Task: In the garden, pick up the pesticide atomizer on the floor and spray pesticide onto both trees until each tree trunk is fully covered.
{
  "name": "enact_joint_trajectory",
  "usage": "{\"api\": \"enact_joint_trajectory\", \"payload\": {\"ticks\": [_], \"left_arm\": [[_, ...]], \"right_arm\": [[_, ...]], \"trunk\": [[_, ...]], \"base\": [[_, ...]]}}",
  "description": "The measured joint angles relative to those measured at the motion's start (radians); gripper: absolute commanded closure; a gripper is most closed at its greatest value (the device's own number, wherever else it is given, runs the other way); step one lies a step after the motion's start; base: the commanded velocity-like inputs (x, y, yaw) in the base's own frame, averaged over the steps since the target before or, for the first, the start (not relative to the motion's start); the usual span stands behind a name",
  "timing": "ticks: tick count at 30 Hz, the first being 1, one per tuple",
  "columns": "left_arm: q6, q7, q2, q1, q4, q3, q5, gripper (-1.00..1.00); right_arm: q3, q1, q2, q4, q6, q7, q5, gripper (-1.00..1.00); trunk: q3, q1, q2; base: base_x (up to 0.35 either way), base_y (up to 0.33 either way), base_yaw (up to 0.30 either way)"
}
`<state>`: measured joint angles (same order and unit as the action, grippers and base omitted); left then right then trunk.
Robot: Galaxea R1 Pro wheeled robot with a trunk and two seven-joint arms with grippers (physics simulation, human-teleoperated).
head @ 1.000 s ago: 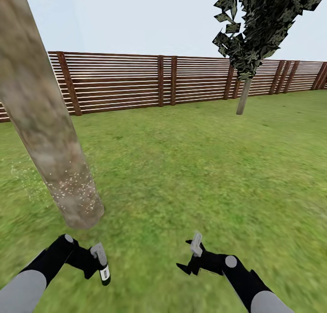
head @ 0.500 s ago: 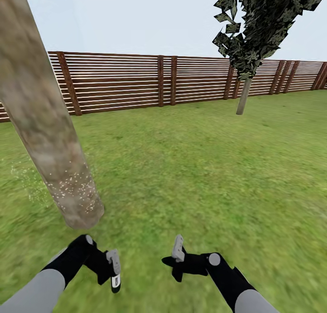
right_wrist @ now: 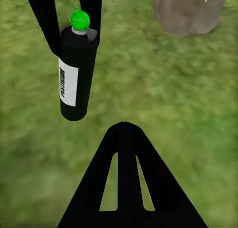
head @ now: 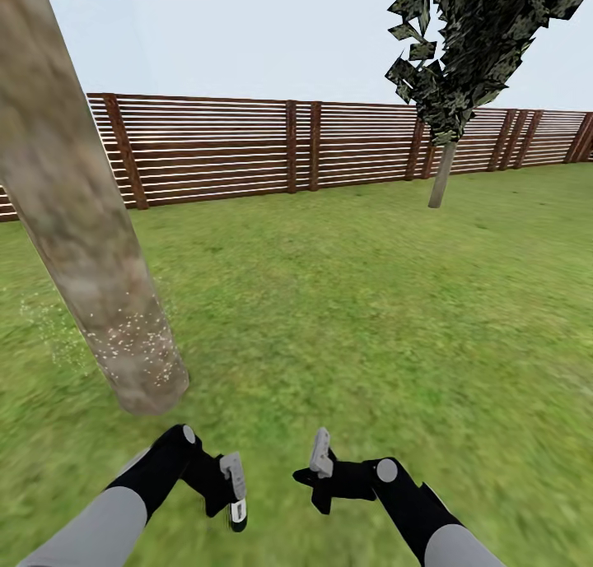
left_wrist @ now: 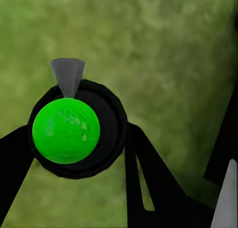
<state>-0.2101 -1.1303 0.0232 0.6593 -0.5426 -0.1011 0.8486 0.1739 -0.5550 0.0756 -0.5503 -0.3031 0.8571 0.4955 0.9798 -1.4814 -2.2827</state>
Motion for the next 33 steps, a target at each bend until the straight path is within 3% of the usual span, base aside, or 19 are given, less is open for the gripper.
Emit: {"api": "enact_joint_trajectory", "payload": {"ticks": [3,6,10,15,30,32,33], "left_arm": [[0.0,0.005,-0.01,-0.001,0.0,0.0,0.007,1.0],[-0.002,0.007,-0.01,-0.001,0.0,0.001,0.05,1.0],[-0.003,0.009,-0.015,-0.002,0.0,0.002,0.066,1.0],[-0.005,0.041,-0.038,-0.001,0.001,-0.002,0.064,1.0],[0.049,0.029,-0.057,-0.006,0.009,0.006,0.046,1.0],[0.053,0.025,-0.057,-0.005,0.01,0.008,0.031,1.0],[0.065,0.025,-0.057,-0.005,0.012,0.007,0.006,1.0]], "right_arm": [[0.001,0.0,0.012,0.0,0.0,0.0,0.0,1.0],[0.001,0.0,0.027,0.001,-0.001,0.0,0.0,1.0],[0.001,0.0,0.037,0.001,-0.003,0.014,0.001,1.0],[0.001,0.0,0.05,-0.001,-0.003,0.017,0.001,1.0],[0.0,0.0,0.051,0.001,-0.003,0.017,0.002,1.0],[-0.001,0.0,0.051,0.001,-0.003,0.017,0.002,1.0],[-0.001,0.0,0.051,0.001,-0.003,0.017,0.002,1.0]], "trunk": [[0.0,0.0,0.0],[0.0,0.0,0.0],[0.0,0.0,0.0],[0.0,0.0,0.0],[0.0,0.0,0.0],[0.0,0.0,0.0],[0.0,0.0,0.0]], "base": [[0.0,0.0,0.0],[0.0,0.0,0.0],[0.0,0.0,0.0],[0.0,0.0,0.0],[0.0,0.0,0.0],[0.0,0.0,0.0],[0.0,0.0,0.0]]}}
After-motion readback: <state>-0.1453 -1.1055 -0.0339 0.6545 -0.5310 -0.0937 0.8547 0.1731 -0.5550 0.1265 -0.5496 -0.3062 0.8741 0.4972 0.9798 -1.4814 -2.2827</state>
